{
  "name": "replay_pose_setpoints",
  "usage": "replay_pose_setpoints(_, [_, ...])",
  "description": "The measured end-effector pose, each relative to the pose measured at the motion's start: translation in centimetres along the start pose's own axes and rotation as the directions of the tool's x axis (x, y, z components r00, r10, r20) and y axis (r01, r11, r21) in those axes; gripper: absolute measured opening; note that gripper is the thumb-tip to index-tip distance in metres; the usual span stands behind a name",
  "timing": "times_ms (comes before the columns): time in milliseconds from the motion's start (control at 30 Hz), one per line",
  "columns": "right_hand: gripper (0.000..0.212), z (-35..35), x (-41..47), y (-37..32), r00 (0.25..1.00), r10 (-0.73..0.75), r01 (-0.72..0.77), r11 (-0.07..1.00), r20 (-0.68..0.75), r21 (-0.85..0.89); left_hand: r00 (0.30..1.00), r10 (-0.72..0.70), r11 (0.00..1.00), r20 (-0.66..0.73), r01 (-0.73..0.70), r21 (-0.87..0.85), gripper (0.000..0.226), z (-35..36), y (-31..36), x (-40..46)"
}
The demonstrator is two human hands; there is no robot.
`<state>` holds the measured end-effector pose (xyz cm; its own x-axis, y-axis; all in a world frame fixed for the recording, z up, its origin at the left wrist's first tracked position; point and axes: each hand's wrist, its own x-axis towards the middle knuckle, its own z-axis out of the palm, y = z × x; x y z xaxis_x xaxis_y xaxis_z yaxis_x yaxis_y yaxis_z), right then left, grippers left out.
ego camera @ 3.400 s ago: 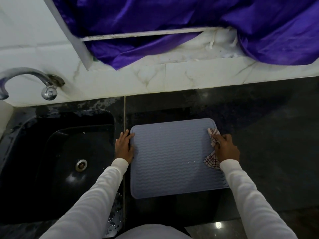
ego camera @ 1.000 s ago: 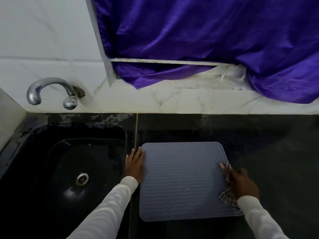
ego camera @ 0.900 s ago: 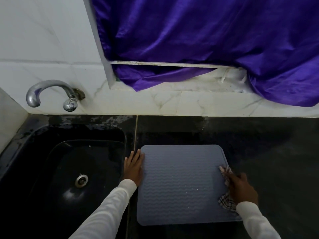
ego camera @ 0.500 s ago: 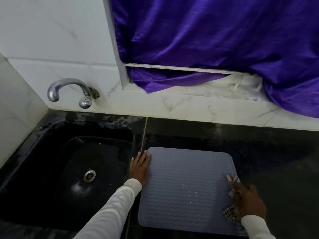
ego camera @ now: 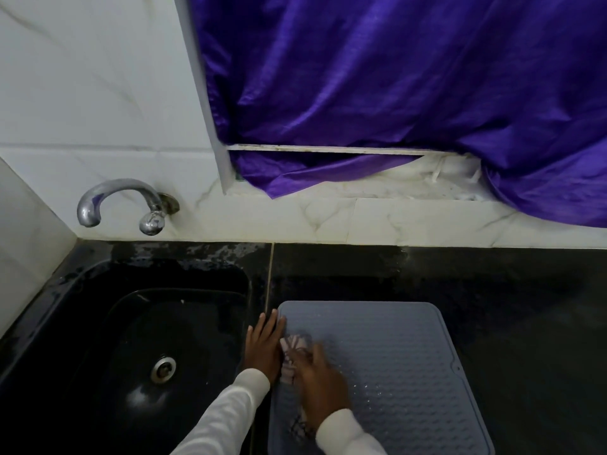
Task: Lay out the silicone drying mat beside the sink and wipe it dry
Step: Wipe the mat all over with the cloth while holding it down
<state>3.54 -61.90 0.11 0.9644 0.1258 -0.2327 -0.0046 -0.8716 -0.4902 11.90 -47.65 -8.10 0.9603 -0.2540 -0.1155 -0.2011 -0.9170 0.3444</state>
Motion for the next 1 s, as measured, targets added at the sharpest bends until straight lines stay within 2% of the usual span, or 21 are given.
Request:
replay_pose_setpoints(67, [0.050, 1.0, 0.7, -0.3, 0.998, 0.058, -0.058, 0.998, 0.006, -0.005, 0.998, 0.013, 1.000, 0.068, -0.011, -0.018, 0.072, 0.3, -0.8, 0.1])
replay_pose_setpoints(100, [0.051, 1.1, 0.8, -0.3, 0.993, 0.113, -0.116, 0.988, 0.033, 0.097, 0.999, 0.004, 1.000, 0.054, -0.004, -0.009, 0.071, 1.0, -1.3, 0.3])
replay_pose_setpoints(133, [0.049, 1.0, 0.8, -0.2, 0.978, 0.177, -0.189, 0.976, 0.111, 0.111, 1.000, -0.004, 1.000, 0.027, 0.004, 0.003, 0.068, 1.4, -1.5, 0.4])
replay_pose_setpoints(167, [0.047, 1.0, 0.7, 0.0, 0.974, 0.204, -0.212, 0.974, 0.096, 0.077, 1.000, -0.008, 1.000, 0.014, 0.008, 0.003, 0.064, 1.3, -1.4, 0.4])
replay_pose_setpoints(233, [0.091, 1.7, 0.8, 0.7, 0.992, 0.124, -0.125, 0.992, -0.032, -0.016, 1.000, 0.005, 1.000, -0.023, -0.005, 0.000, 0.061, 0.5, -0.7, 0.1])
replay_pose_setpoints(267, [0.104, 1.6, 0.9, 0.9, 0.996, 0.092, -0.092, 0.994, -0.003, -0.062, 0.999, 0.022, 1.000, -0.035, -0.022, -0.002, 0.062, 0.4, -0.4, 0.1])
replay_pose_setpoints(300, [0.105, 1.2, 0.9, 1.1, 0.997, 0.072, -0.067, 0.989, 0.038, -0.135, 0.999, 0.036, 0.999, -0.039, -0.036, -0.001, 0.062, 0.3, -0.4, 0.1])
replay_pose_setpoints(367, [0.082, -0.5, 0.6, 1.3, 0.983, 0.131, -0.116, 0.986, 0.130, -0.123, 0.998, 0.049, 0.999, -0.045, -0.048, 0.015, 0.065, 0.4, -0.4, 0.1])
replay_pose_setpoints(433, [0.054, -1.5, 0.3, 2.7, 0.973, 0.167, -0.142, 0.977, 0.158, -0.159, 0.996, 0.052, 0.999, -0.067, -0.050, 0.021, 0.073, 0.8, -0.8, 0.2])
replay_pose_setpoints(533, [0.055, -2.1, -0.6, 6.3, 0.966, 0.251, -0.235, 0.954, 0.066, -0.188, 0.998, 0.041, 0.998, -0.056, -0.039, 0.048, 0.077, 1.0, -0.9, 0.3])
replay_pose_setpoints(600, [0.056, -3.2, -1.3, 8.1, 0.959, 0.284, -0.281, 0.949, 0.003, -0.142, 0.999, 0.030, 0.995, -0.031, -0.027, 0.096, 0.078, 0.9, -0.9, 0.3])
replay_pose_setpoints(667, [0.052, -3.9, -2.1, 10.5, 0.952, 0.305, -0.306, 0.946, -0.033, -0.103, 1.000, 0.031, 0.993, -0.005, -0.030, 0.112, 0.079, 1.1, -1.1, 0.3])
replay_pose_setpoints(767, [0.037, -5.8, -3.3, 13.6, 0.927, 0.371, -0.374, 0.926, -0.055, -0.044, 0.997, 0.059, 0.992, -0.043, -0.054, 0.112, 0.079, 1.6, -1.4, 0.5])
replay_pose_setpoints(833, [0.040, -8.0, -4.7, 14.6, 0.964, 0.241, -0.261, 0.937, -0.111, -0.230, 0.996, 0.077, 0.994, -0.048, -0.073, 0.086, 0.080, 1.7, -1.4, 0.5])
replay_pose_setpoints(867, [0.043, -8.9, -5.0, 15.4, 0.951, 0.268, -0.299, 0.925, -0.154, -0.236, 0.995, 0.087, 0.992, -0.056, -0.082, 0.092, 0.081, 1.8, -1.4, 0.5])
replay_pose_setpoints(900, [0.044, -10.1, -5.1, 15.7, 0.922, 0.337, -0.373, 0.907, -0.192, -0.194, 0.995, 0.086, 0.992, -0.041, -0.082, 0.093, 0.082, 1.6, -1.4, 0.6])
replay_pose_setpoints(933, [0.043, -10.8, -5.0, 15.7, 0.882, 0.403, -0.428, 0.902, -0.245, -0.056, 0.996, 0.087, 0.990, -0.023, -0.084, 0.109, 0.084, 1.6, -1.4, 0.8])
replay_pose_setpoints(967, [0.040, -10.4, -4.5, 15.3, 0.834, 0.508, -0.487, 0.861, -0.214, 0.147, 0.996, 0.084, 0.988, 0.003, -0.084, 0.131, 0.085, 1.8, -1.6, 1.1])
replay_pose_setpoints(1000, [0.042, -10.8, -4.0, 14.2, 0.829, 0.540, -0.502, 0.833, -0.143, 0.235, 0.997, 0.079, 0.986, 0.010, -0.079, 0.149, 0.086, 2.1, -1.8, 1.4])
